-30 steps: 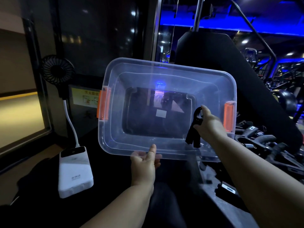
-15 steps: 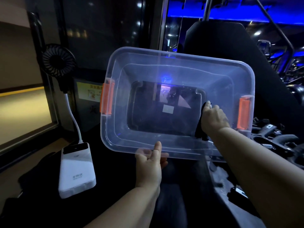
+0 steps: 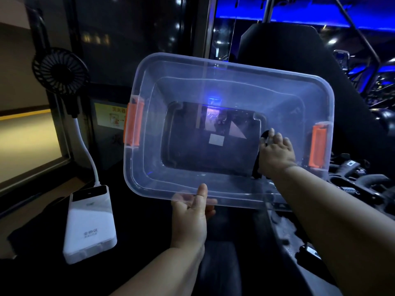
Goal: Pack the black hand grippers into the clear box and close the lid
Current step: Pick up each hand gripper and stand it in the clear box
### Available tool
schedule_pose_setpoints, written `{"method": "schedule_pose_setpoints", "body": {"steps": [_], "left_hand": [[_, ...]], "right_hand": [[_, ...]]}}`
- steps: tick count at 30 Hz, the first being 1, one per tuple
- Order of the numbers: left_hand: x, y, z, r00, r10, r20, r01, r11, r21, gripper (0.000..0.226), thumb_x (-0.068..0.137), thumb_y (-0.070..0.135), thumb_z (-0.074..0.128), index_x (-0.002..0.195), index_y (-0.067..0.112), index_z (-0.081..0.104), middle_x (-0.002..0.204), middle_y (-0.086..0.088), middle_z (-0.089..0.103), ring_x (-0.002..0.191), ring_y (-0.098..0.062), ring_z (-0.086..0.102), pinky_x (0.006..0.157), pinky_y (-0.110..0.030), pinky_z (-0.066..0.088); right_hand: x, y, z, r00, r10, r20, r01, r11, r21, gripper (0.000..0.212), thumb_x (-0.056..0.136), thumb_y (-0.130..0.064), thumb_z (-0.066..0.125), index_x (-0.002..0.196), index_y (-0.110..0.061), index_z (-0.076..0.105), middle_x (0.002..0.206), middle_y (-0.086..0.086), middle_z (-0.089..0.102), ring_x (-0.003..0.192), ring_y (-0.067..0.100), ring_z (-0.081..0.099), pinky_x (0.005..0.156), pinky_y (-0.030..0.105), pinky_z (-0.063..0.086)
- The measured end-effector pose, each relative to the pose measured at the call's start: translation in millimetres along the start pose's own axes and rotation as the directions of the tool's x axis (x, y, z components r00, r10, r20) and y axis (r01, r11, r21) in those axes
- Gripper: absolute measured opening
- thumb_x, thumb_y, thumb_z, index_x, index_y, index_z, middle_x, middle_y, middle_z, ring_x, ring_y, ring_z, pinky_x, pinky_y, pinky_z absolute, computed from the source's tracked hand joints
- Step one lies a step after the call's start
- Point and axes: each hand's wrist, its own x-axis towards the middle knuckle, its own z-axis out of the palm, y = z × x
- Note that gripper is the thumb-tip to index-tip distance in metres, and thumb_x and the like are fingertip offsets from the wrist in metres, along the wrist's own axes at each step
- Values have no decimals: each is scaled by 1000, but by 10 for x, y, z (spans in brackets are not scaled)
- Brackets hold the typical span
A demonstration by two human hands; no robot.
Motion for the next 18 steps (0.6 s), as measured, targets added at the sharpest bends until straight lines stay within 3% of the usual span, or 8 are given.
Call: {"method": "schedule_pose_setpoints", "body": {"steps": [4, 9, 18], "left_hand": [[3, 0, 3, 1000, -2, -5, 2, 1000, 4, 26, 90, 27, 59, 96, 7, 44, 59, -3, 69, 61, -9, 64, 65, -29, 51], [-3, 8, 1, 1000, 5, -1, -5, 1000, 6, 29, 90, 27, 59, 98, 4, 43, 60, -4, 69, 58, -7, 64, 64, -29, 51], [0, 10, 6, 1000, 8, -7, -8, 1000, 8, 27, 91, 27, 58, 97, 6, 42, 59, -3, 68, 58, -7, 64, 65, -28, 51]], "right_hand": [[9, 8, 3, 999, -28, 45, 30, 999, -38, 94, 87, -45, 55, 150, 3, 5, 157, 24, -4, 144, 35, 5, 116, 41, 7], [12, 53, -18, 990, -73, 118, 87, 989, -123, 129, 66, -66, 70, 150, 0, -1, 155, 26, -9, 144, 39, -3, 117, 44, 1], [-17, 83, -17, 992, -94, 82, 110, 972, -208, 119, 69, -68, 62, 151, -4, 4, 157, 21, -5, 145, 35, -4, 115, 50, 1]]}}
